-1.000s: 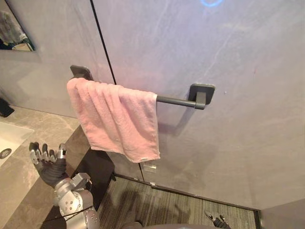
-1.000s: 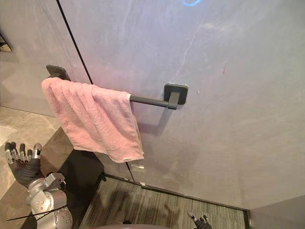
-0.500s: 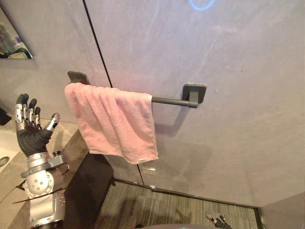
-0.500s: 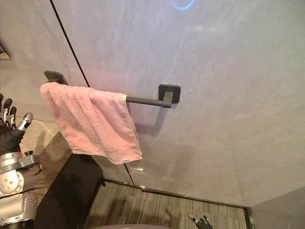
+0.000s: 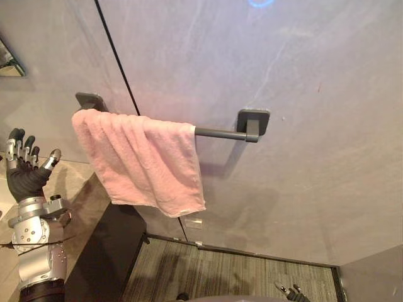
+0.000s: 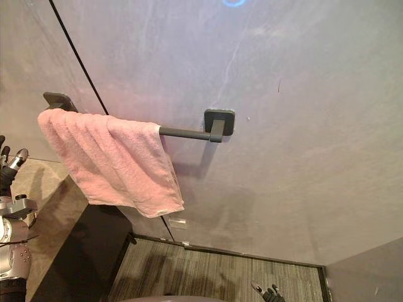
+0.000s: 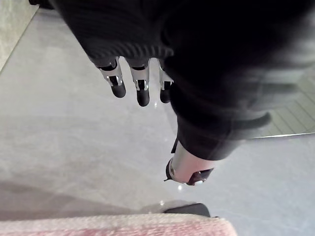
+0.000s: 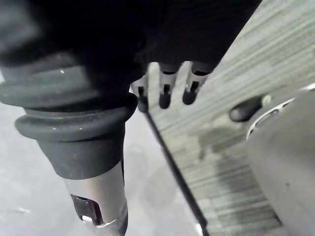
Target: Organize washtable
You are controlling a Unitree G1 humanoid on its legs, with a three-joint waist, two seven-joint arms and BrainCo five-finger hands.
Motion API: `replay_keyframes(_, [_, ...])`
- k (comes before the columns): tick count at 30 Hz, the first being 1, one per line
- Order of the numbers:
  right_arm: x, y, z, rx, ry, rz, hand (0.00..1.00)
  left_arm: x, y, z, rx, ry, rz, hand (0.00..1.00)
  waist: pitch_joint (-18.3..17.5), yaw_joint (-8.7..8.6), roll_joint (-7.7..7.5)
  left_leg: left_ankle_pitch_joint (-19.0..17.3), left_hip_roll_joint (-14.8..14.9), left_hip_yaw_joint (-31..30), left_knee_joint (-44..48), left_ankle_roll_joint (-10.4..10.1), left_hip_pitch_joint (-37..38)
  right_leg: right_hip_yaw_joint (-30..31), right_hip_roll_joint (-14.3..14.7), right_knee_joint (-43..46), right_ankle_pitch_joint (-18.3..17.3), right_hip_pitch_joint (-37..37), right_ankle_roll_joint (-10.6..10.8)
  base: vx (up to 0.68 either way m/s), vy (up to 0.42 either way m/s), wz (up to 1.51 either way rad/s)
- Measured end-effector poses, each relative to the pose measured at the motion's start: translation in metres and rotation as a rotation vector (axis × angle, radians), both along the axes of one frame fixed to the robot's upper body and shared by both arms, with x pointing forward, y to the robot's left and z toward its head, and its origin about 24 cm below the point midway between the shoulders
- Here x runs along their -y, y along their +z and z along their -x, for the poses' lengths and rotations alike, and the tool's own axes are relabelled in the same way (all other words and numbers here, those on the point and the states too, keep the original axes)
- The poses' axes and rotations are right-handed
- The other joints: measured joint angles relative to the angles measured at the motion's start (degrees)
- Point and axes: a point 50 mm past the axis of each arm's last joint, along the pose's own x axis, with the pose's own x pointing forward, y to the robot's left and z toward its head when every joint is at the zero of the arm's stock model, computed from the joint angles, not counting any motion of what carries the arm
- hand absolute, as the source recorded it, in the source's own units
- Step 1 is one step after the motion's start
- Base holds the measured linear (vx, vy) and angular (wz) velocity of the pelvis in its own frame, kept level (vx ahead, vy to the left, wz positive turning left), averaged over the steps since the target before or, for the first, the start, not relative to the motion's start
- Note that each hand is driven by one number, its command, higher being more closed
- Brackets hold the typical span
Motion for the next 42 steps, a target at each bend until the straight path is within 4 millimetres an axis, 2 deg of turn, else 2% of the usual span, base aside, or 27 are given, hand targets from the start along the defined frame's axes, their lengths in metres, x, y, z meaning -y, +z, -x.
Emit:
replay_keyframes(6, [-0.002, 0.001, -0.007, 0.013, 0.024, 0.0, 0.0, 0.006, -0.01, -0.01, -0.083, -0.104, 0.012, 0.0, 0.83, -1.08, -0.26, -0.09, 0.03, 0.56, -0.01, -0.07, -0.1, 0.57, 0.05, -0.65, 0.55, -0.21, -0.09, -0.02, -0.004, -0.05])
replay_keyframes(10, [0.0, 0.002, -0.009, 0.02, 0.026, 0.006, 0.0, 0.017, -0.008, -0.023, -0.108, -0.201, 0.0, 0.0, 2.09, -1.27, -0.43, -0.13, 0.13, 1.43, -0.01, -0.09, -0.67, 1.74, 0.13, -0.86, 1.18, -1.34, 0.18, -0.04, 0.002, -0.13])
replay_keyframes(20, [0.006, 0.003, -0.008, 0.019, 0.028, 0.019, 0.0, 0.013, -0.007, -0.026, -0.152, -0.245, -0.014, 0.0, 2.77, -0.87, -0.04, -0.11, 0.09, 1.98, 0.01, -0.09, -1.07, 2.47, 0.08, -0.9, 1.63, -2.15, 0.22, -0.01, 0.001, -0.03])
replay_keyframes(21, [0.005, 0.003, -0.008, 0.019, 0.027, 0.019, 0.0, 0.013, -0.008, -0.026, -0.154, -0.246, -0.014, 1.0, 2.99, -0.87, 0.11, -0.11, 0.09, 2.04, 0.01, -0.09, -1.07, 2.64, 0.08, -0.9, 1.72, -2.24, 0.22, -0.04, -0.002, -0.04])
replay_keyframes(25, [0.005, 0.003, -0.009, 0.021, 0.028, 0.019, 0.0, 0.012, -0.007, -0.027, -0.168, -0.242, -0.02, 1.0, 3.21, -0.79, 0.21, -0.09, 0.1, 2.14, 0.01, -0.08, -1.75, 3.07, 0.09, -0.82, 1.9, -3.24, 0.35, -0.05, 0.0, -0.05])
replay_keyframes(27, [0.006, 0.004, -0.014, 0.036, 0.029, 0.021, 0.0, 0.019, -0.012, -0.032, -0.258, -0.296, -0.061, 1.0, 3.76, -1.03, 0.21, -0.09, 0.07, 2.7, 0.02, -0.07, -1.99, 3.75, 0.07, -0.91, 2.35, -3.8, 0.29, -0.04, 0.011, -0.14])
replay_keyframes(30, [0.006, 0.006, -0.019, 0.054, 0.021, 0.019, 0.0, 0.027, -0.015, -0.038, -0.29, -0.342, -0.069, 1.0, 3.87, -1.21, 0.04, -0.11, -0.04, 3.63, 0.04, -0.05, -2.06, 4.83, 0.02, -1.46, 2.95, -4.17, 0.53, -0.01, 0.011, -0.22])
replay_keyframes(34, [0.011, 0.009, -0.024, 0.08, 0.013, 0.032, 0.0, 0.028, -0.018, -0.038, -0.313, -0.361, -0.077, 1.0, 4.08, -1.11, 0.33, -0.1, 0.01, 3.65, 0.35, -0.05, -2.05, 5.06, 0.15, -2.1, 3.27, -4.05, 0.44, 0.01, -0.006, -0.03])
replay_keyframes(38, [0.021, 0.03, -0.057, 0.241, 0.017, 0.078, 0.0, 0.028, -0.018, -0.039, -0.324, -0.36, -0.101, 1.0, 4.31, -1.21, 0.69, -0.1, 0.1, 4.02, 0.34, -0.05, -1.82, 5.7, 0.25, -2.18, 3.54, -4.14, 0.23, -0.02, -0.014, -0.08])
replay_keyframes(39, [0.022, 0.043, -0.073, 0.323, 0.046, 0.101, 0.0, 0.029, -0.018, -0.039, -0.326, -0.361, -0.108, 1.0, 4.3, -1.22, 0.68, -0.1, 0.14, 4.32, 0.34, -0.05, -1.7, 6.03, 0.28, -2.2, 3.68, -4.19, 0.24, -0.04, -0.011, -0.1])
replay_keyframes(42, [0.021, 0.068, -0.101, 0.468, 0.117, 0.138, 0.0, 0.031, -0.016, -0.039, -0.328, -0.365, -0.131, 1.0, 4.29, -1.21, 0.65, -0.09, 0.21, 4.93, 0.36, -0.05, -1.66, 6.72, 0.32, -2.32, 4.06, -4.44, 0.37, -0.04, -0.006, -0.14])
